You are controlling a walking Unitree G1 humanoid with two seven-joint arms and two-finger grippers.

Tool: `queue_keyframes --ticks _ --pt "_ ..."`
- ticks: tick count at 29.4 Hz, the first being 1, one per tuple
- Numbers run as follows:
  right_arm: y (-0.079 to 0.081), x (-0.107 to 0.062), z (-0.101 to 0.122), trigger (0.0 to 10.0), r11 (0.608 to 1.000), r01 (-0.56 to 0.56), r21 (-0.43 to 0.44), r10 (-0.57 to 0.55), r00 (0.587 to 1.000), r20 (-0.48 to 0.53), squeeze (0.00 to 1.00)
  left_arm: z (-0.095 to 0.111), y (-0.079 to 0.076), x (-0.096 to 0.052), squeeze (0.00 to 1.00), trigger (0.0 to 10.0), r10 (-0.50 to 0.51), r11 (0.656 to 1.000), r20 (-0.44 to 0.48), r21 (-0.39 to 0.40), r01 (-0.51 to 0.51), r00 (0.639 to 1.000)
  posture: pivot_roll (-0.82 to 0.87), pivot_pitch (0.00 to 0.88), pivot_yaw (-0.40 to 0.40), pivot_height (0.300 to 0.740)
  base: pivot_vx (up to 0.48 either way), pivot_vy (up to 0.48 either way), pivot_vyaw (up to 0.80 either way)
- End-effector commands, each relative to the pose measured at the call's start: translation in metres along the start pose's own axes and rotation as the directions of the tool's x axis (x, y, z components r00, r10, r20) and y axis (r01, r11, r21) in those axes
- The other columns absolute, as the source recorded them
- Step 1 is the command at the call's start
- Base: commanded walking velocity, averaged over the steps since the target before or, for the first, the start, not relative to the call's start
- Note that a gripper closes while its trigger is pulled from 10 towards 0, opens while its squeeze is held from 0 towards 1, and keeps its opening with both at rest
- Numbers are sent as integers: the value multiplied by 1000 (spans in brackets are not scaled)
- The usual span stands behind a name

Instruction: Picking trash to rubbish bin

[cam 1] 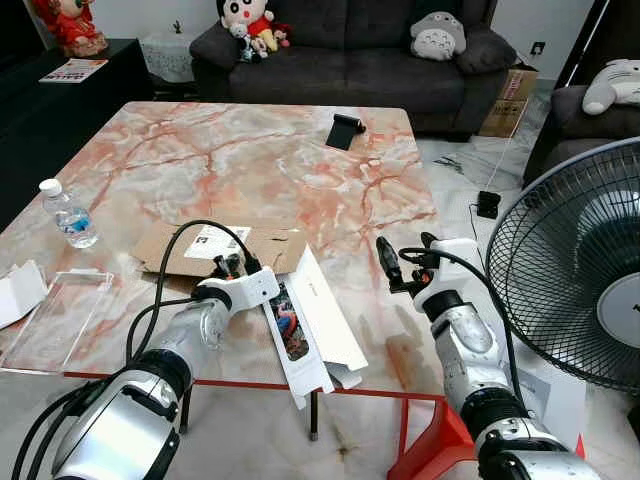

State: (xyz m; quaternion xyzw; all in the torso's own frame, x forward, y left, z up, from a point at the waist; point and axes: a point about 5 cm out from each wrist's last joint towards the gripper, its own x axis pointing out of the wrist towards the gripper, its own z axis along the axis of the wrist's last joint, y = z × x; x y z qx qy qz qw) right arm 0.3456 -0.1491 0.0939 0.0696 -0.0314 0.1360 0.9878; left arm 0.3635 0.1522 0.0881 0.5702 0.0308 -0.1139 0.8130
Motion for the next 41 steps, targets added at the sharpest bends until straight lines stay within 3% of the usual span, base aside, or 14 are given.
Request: queue_keyframes --ticks 1,9,19,20,22,29,33,34,41 --pt "0 2 4 10000 1000 6 5 -6 1000 15 0 -2 8 2 0 0 14 1000 -9 22 -14 1000 -40 15 -13 740 0 0 0" --pt "1 3 5 10000 1000 7 11 -8 1000 22 0 0 23 4 0 0 91 995 13 38 -91 996 -37 7 -11 740 0 0 0" --pt "2 5 7 10000 1000 11 17 -11 999 30 0 11 53 9 0 0 234 970 63 59 -238 970 -33 0 -6 740 0 0 0" --pt "2 6 7 10000 1000 11 19 -12 999 33 0 14 59 9 0 9451 272 960 79 48 -276 959 -32 0 -4 740 0 0 0" --pt "2 6 8 10000 1000 12 20 -12 999 36 0 19 64 8 0 10000 307 949 109 38 -312 946 -31 0 -4 740 0 0 0" --pt "2 8 12 10000 1000 15 20 -16 998 54 0 32 77 6 0 10000 396 917 168 -27 -397 903 -31 0 -1 740 0 0 0" --pt "0 9 17 10000 1000 24 16 -25 997 76 0 36 86 0 0 10000 483 856 138 -281 -434 865 -31 0 -1 740 0 0 0" --pt "0 10 20 10000 1000 24 13 -25 996 90 0 34 88 -3 0 10000 507 812 108 -391 -432 855 -31 0 -1 740 0 0 0" --pt "2 15 33 10000 1000 21 9 -22 989 148 0 30 85 -14 0 10000 541 721 71 -552 -419 838 -26 0 -1 740 0 0 0"
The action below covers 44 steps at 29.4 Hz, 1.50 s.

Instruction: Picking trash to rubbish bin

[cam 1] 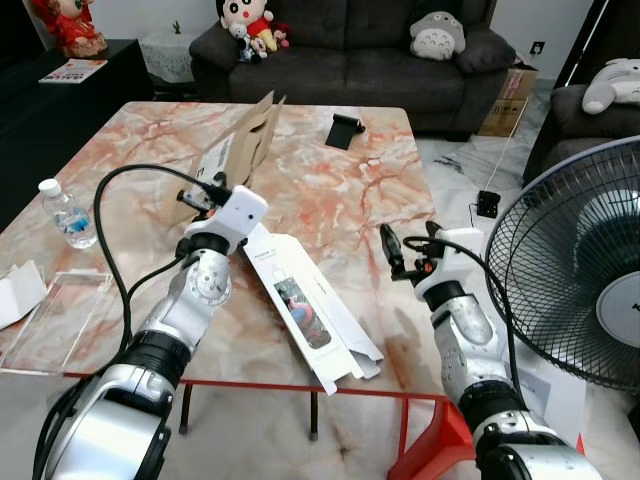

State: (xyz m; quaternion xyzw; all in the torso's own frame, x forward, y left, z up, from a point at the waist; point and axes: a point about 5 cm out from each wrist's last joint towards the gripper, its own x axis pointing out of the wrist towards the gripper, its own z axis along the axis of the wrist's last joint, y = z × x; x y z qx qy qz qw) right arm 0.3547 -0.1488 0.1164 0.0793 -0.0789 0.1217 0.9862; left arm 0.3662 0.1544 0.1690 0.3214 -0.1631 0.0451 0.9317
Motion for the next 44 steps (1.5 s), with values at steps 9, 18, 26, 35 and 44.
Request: queue_keyframes --ticks 9,18,26,35,44 --pt "3 14 28 10000 1000 -9 -13 10 993 118 0 17 11 -9 0 10000 68 981 66 -188 -54 995 -21 0 -2 740 0 0 0" --pt "5 17 34 10000 1000 -14 -11 15 990 143 0 22 14 -13 0 10000 70 976 74 -209 -54 995 -15 0 4 740 0 0 0" --pt "5 18 37 10000 1000 -16 -13 18 988 156 0 22 12 -18 0 10000 71 974 68 -220 -54 995 -16 0 5 740 0 0 0" --pt "5 18 39 10000 1000 -17 -18 20 986 167 0 21 11 -20 0 10000 73 973 63 -223 -58 995 -23 0 7 740 0 0 0" --pt "4 18 40 10000 1000 -16 -21 20 985 170 0 22 13 -19 0 10000 81 975 68 -214 -65 994 -22 0 6 740 0 0 0"
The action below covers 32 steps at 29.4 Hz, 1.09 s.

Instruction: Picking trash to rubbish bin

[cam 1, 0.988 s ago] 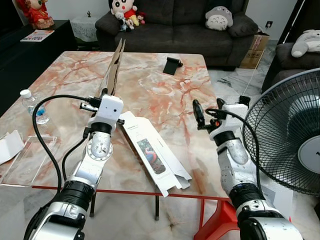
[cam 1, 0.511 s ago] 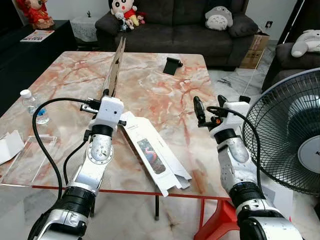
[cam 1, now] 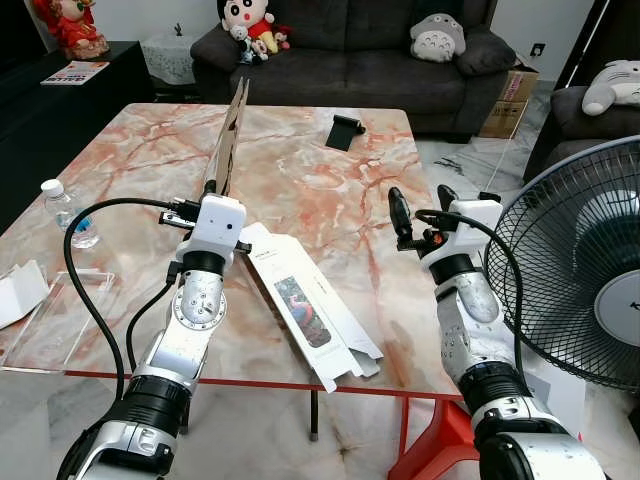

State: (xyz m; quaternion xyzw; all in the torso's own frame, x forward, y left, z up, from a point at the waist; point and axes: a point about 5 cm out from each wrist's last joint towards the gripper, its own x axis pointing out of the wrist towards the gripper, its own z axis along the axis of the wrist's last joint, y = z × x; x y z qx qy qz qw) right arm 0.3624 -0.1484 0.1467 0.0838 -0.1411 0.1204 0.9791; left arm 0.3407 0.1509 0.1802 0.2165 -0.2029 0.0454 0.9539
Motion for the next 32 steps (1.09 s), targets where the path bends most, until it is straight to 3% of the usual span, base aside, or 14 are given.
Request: queue_keyframes --ticks 1,14,32 --pt "2 6 11 10000 1000 -11 -14 11 999 46 0 6 4 2 0 10000 13 1000 21 1 -13 1000 -22 0 6 740 0 0 0" --pt "-1 5 10 10000 1000 -3 -14 4 999 38 0 4 4 1 0 10000 18 1000 11 3 -18 1000 -27 0 -1 740 0 0 0" --pt "-1 5 9 10000 1000 -2 -11 2 999 34 0 3 6 0 0 10000 28 1000 3 9 -28 1000 -19 0 -6 740 -293 0 0"
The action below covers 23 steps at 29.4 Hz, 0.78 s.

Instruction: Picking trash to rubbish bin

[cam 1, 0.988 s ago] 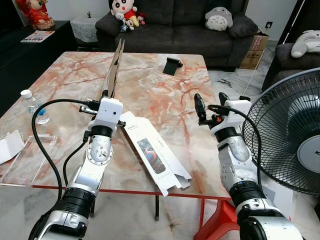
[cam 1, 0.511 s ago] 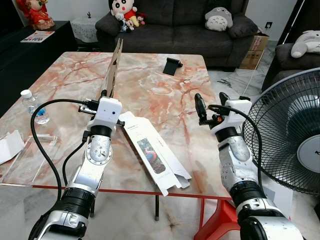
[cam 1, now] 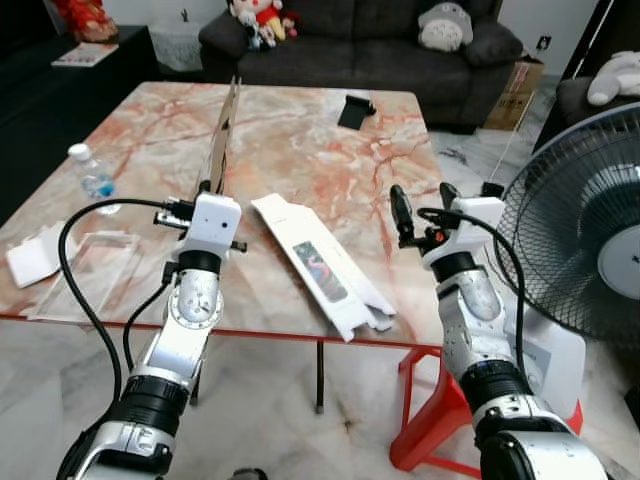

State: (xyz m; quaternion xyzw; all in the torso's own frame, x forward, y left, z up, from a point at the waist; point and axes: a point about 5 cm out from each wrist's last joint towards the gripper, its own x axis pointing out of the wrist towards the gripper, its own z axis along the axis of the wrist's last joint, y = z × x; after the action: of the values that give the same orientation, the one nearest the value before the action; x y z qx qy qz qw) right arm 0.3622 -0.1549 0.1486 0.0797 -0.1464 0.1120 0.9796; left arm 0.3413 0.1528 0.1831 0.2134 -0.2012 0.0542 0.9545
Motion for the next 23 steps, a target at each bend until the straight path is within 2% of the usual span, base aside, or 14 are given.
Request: queue_keyframes --ticks 1,23 --pt "5 6 6 10000 1000 -16 0 16 1000 24 0 1 4 -1 0 10000 10 1000 11 11 -10 1000 -19 0 -6 740 -304 0 0" --pt "3 4 5 10000 1000 -12 -2 12 1000 16 0 2 4 -2 0 10000 5 1000 10 16 -6 1000 -22 0 -9 740 -301 0 0"
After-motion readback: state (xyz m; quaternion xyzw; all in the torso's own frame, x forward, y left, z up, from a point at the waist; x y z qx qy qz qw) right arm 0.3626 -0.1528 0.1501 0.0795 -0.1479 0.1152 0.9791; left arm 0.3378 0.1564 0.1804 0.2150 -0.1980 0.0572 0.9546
